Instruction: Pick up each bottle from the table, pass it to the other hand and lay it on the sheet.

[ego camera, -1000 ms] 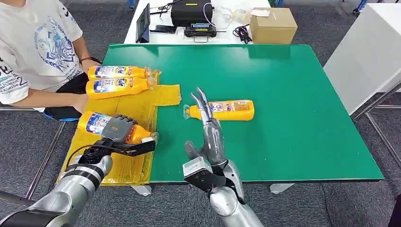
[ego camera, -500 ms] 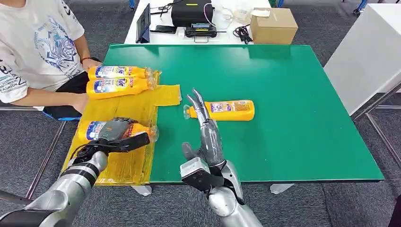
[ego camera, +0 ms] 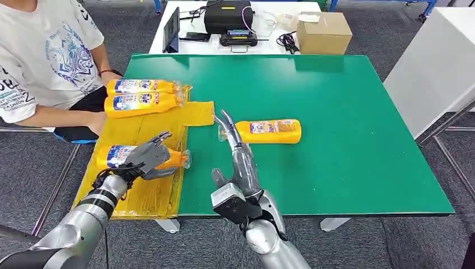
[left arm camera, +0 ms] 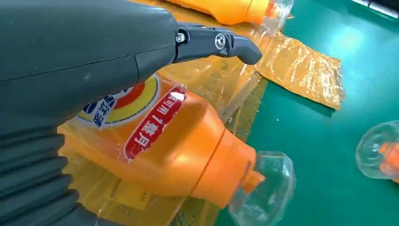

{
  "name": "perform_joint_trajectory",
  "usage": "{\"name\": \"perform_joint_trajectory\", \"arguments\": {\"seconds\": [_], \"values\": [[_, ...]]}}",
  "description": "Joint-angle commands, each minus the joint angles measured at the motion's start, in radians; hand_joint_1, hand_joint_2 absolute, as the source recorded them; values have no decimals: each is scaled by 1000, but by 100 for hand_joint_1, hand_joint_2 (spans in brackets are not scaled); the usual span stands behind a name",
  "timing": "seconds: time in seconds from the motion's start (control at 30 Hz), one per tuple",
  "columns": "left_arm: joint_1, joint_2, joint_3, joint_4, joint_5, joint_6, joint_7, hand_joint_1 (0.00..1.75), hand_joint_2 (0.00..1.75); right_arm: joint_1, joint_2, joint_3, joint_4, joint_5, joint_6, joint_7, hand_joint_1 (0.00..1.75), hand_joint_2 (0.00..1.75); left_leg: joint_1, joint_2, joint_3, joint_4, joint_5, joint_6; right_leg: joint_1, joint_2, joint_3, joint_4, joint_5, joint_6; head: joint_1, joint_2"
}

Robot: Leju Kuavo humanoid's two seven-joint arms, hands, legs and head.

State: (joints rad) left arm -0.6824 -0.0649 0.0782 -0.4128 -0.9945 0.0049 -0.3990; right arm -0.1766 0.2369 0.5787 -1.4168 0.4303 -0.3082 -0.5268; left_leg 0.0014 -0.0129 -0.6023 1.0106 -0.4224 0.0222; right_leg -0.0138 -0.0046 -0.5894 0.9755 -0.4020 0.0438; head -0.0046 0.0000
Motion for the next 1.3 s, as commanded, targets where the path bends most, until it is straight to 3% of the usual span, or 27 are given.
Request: {"name": "perform_joint_trajectory", "arguments": {"seconds": [0.03,0.1,0.13,0.23,0.33,0.37,0.43,0.73,0.77,0.83,0.93,1.03,1.1,1.3], "values": [[36,7,25,76,10,-34,3,0,0,-52,-16,16,94,-6,6,-3,0,0,0,4,4,-2,-1,-1,0,4,3,-2,1,-1,0,0],[39,10,29,77,45,-70,-7,0,0,-57,-14,14,106,-11,9,-3,0,0,0,5,4,-2,-1,-1,0,4,3,-2,1,-1,0,0],[39,12,37,78,66,-99,-22,0,0,-60,-14,15,112,-12,10,-4,0,175,0,4,4,-2,-1,-1,0,4,3,-2,0,-1,0,0],[54,6,92,59,167,-162,-106,0,0,-67,-10,20,136,-14,16,-6,0,175,0,5,5,-2,-1,-1,0,4,4,-2,1,-1,0,0],[72,-67,198,-40,375,7,-233,0,0,-58,-8,22,133,-13,0,-16,0,175,0,7,6,-3,-1,-2,0,6,4,-3,1,-2,0,0],[82,-94,219,-98,413,150,-290,0,0,-55,-8,22,128,-9,-8,-14,0,175,0,1,3,-1,0,0,0,1,3,-1,0,-1,0,0],[93,-121,215,-176,433,273,-299,0,0,-52,-8,26,122,2,-21,-10,0,175,1,1,1,0,-1,-1,1,0,1,-1,0,-1,0,0],[96,-108,192,-170,459,279,-299,0,0,-53,-10,28,123,2,-21,-8,0,175,1,2,-3,0,-1,-1,1,1,-3,-1,0,-1,0,0],[119,-117,178,-248,512,341,-299,0,175,-53,-11,26,123,21,-47,-5,0,175,0,2,-5,0,0,-1,0,1,-6,0,0,0,0,0],[186,-87,33,-431,659,546,-299,0,175,-56,-20,30,138,67,-86,29,0,175,1,4,-4,1,-2,-1,1,2,-5,0,-1,-2,0,0],[251,-71,0,-631,786,693,-299,0,175,-61,-31,5,189,152,-157,97,0,175,2,5,-5,1,-2,-1,2,3,-6,-1,0,-1,0,0],[297,-98,45,-752,906,647,-299,0,175,-60,-45,-29,230,275,-273,152,0,175,1,5,-5,0,-1,-1,1,3,-6,-1,0,-1,0,0],[301,-158,135,-743,1028,505,-299,0,175,-37,-52,-74,211,366,-377,172,0,175,1,3,-5,0,-1,-1,1,1,-5,-1,-1,-1,0,0],[265,-181,182,-642,1233,354,-278,0,175,12,-32,-131,147,400,-390,151,0,175,0,1,-7,0,0,-1,0,0,-7,-1,0,-1,0,0]]}}
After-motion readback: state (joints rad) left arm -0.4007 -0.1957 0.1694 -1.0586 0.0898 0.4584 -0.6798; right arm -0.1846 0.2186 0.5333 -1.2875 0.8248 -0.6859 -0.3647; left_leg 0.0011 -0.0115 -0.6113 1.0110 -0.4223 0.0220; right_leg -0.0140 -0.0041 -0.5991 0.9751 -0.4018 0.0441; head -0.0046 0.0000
